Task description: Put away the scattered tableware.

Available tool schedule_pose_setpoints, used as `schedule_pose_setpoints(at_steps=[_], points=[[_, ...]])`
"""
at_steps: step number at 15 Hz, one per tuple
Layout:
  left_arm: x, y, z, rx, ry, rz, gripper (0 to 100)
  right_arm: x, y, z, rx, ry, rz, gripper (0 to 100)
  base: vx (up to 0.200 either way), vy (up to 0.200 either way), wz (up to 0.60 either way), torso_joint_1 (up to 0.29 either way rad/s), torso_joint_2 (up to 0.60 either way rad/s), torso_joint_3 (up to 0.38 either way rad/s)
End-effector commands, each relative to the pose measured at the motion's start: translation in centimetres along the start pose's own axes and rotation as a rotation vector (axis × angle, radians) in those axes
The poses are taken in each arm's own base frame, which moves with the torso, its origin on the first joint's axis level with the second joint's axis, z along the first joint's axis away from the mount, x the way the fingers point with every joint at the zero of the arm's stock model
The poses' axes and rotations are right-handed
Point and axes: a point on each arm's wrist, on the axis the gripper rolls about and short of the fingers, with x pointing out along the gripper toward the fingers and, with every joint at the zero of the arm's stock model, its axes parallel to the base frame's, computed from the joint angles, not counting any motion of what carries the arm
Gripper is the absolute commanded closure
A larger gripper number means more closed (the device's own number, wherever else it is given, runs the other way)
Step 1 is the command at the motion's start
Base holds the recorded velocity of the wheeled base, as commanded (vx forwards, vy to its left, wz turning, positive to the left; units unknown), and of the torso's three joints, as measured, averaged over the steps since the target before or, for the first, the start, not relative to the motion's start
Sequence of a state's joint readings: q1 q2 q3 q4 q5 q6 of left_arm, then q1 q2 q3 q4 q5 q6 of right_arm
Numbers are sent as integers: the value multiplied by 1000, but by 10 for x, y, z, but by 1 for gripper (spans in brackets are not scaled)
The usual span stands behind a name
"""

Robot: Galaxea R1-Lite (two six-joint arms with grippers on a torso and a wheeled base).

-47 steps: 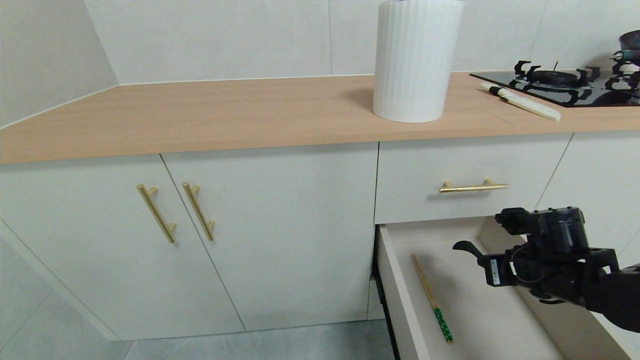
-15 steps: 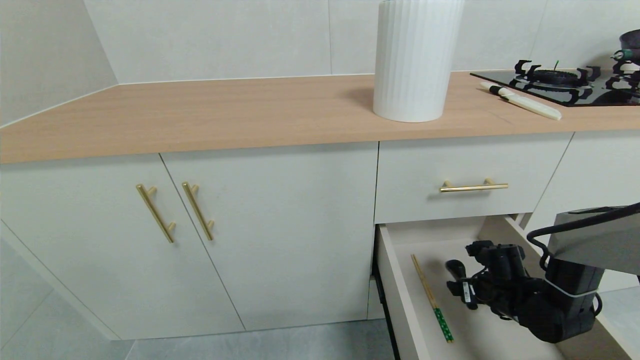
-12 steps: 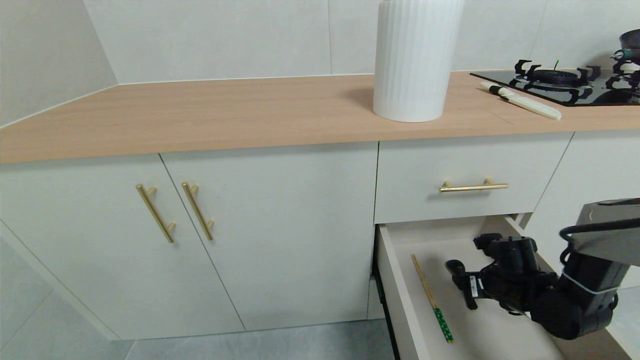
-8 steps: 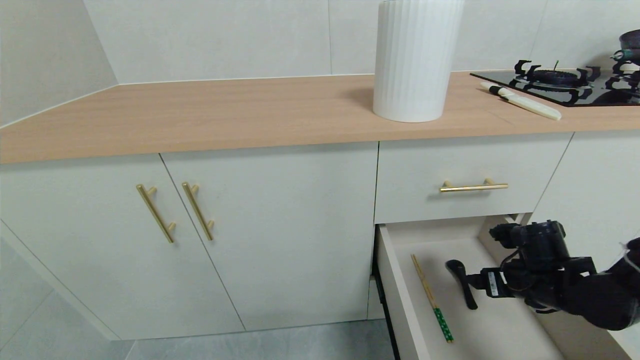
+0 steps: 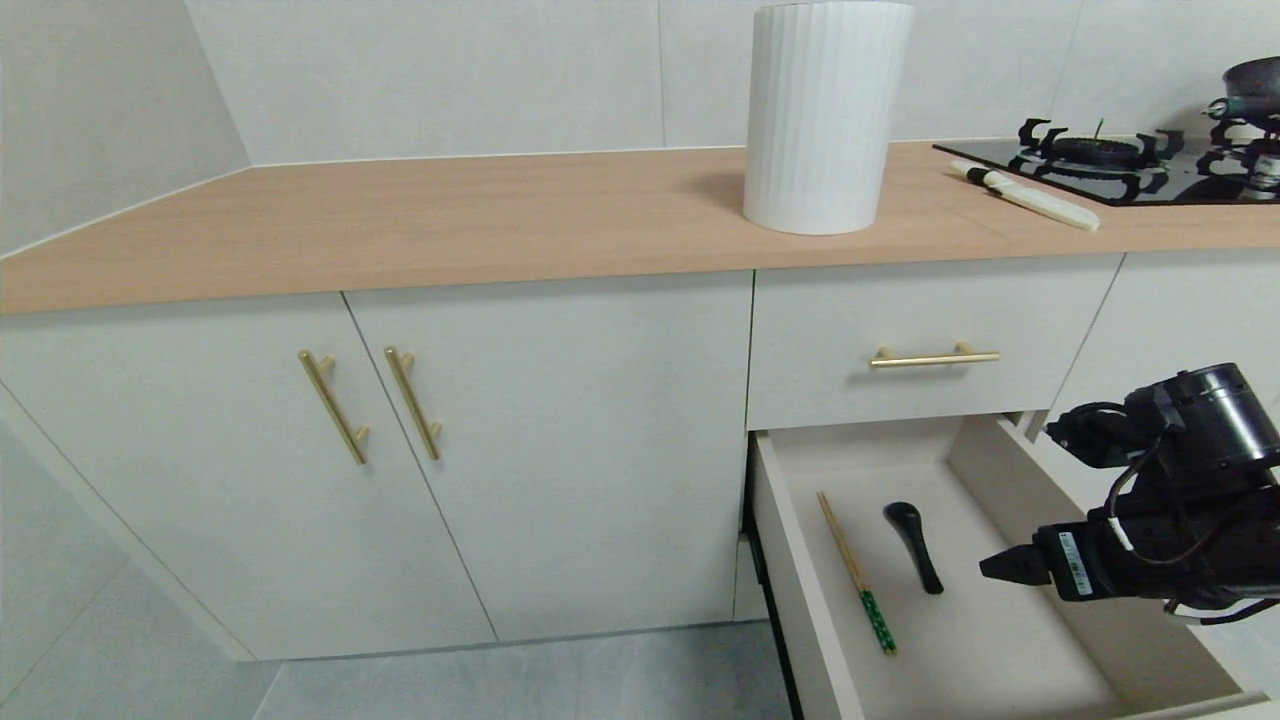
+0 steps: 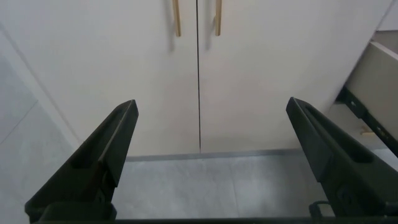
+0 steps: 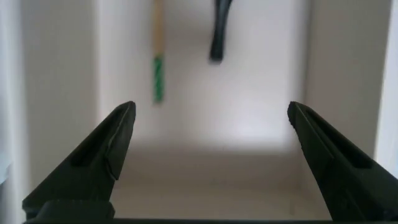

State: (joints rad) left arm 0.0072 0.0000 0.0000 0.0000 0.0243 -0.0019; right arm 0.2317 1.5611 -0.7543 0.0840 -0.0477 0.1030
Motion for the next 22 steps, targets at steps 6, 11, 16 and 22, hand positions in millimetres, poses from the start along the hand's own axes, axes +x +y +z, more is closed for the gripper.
schedule_pose_setpoints(at_steps=[6,11,16,22], points=[[0,0,0,-1,0,1,0,-19,13,-2,-60,144,47,0,-100,0,0,-3,1,2],[0,0,0,-1,0,1,0,-6,26,-12,-131,392,44,0,0,0,0,0,0,0],[0,0,0,-1,0,1,0,8,36,-12,-150,577,16,0,0,0,0,0,0,0],[0,0,0,-1,0,1,0,24,37,-6,-58,604,-31,0,0,0,0,0,0,0]])
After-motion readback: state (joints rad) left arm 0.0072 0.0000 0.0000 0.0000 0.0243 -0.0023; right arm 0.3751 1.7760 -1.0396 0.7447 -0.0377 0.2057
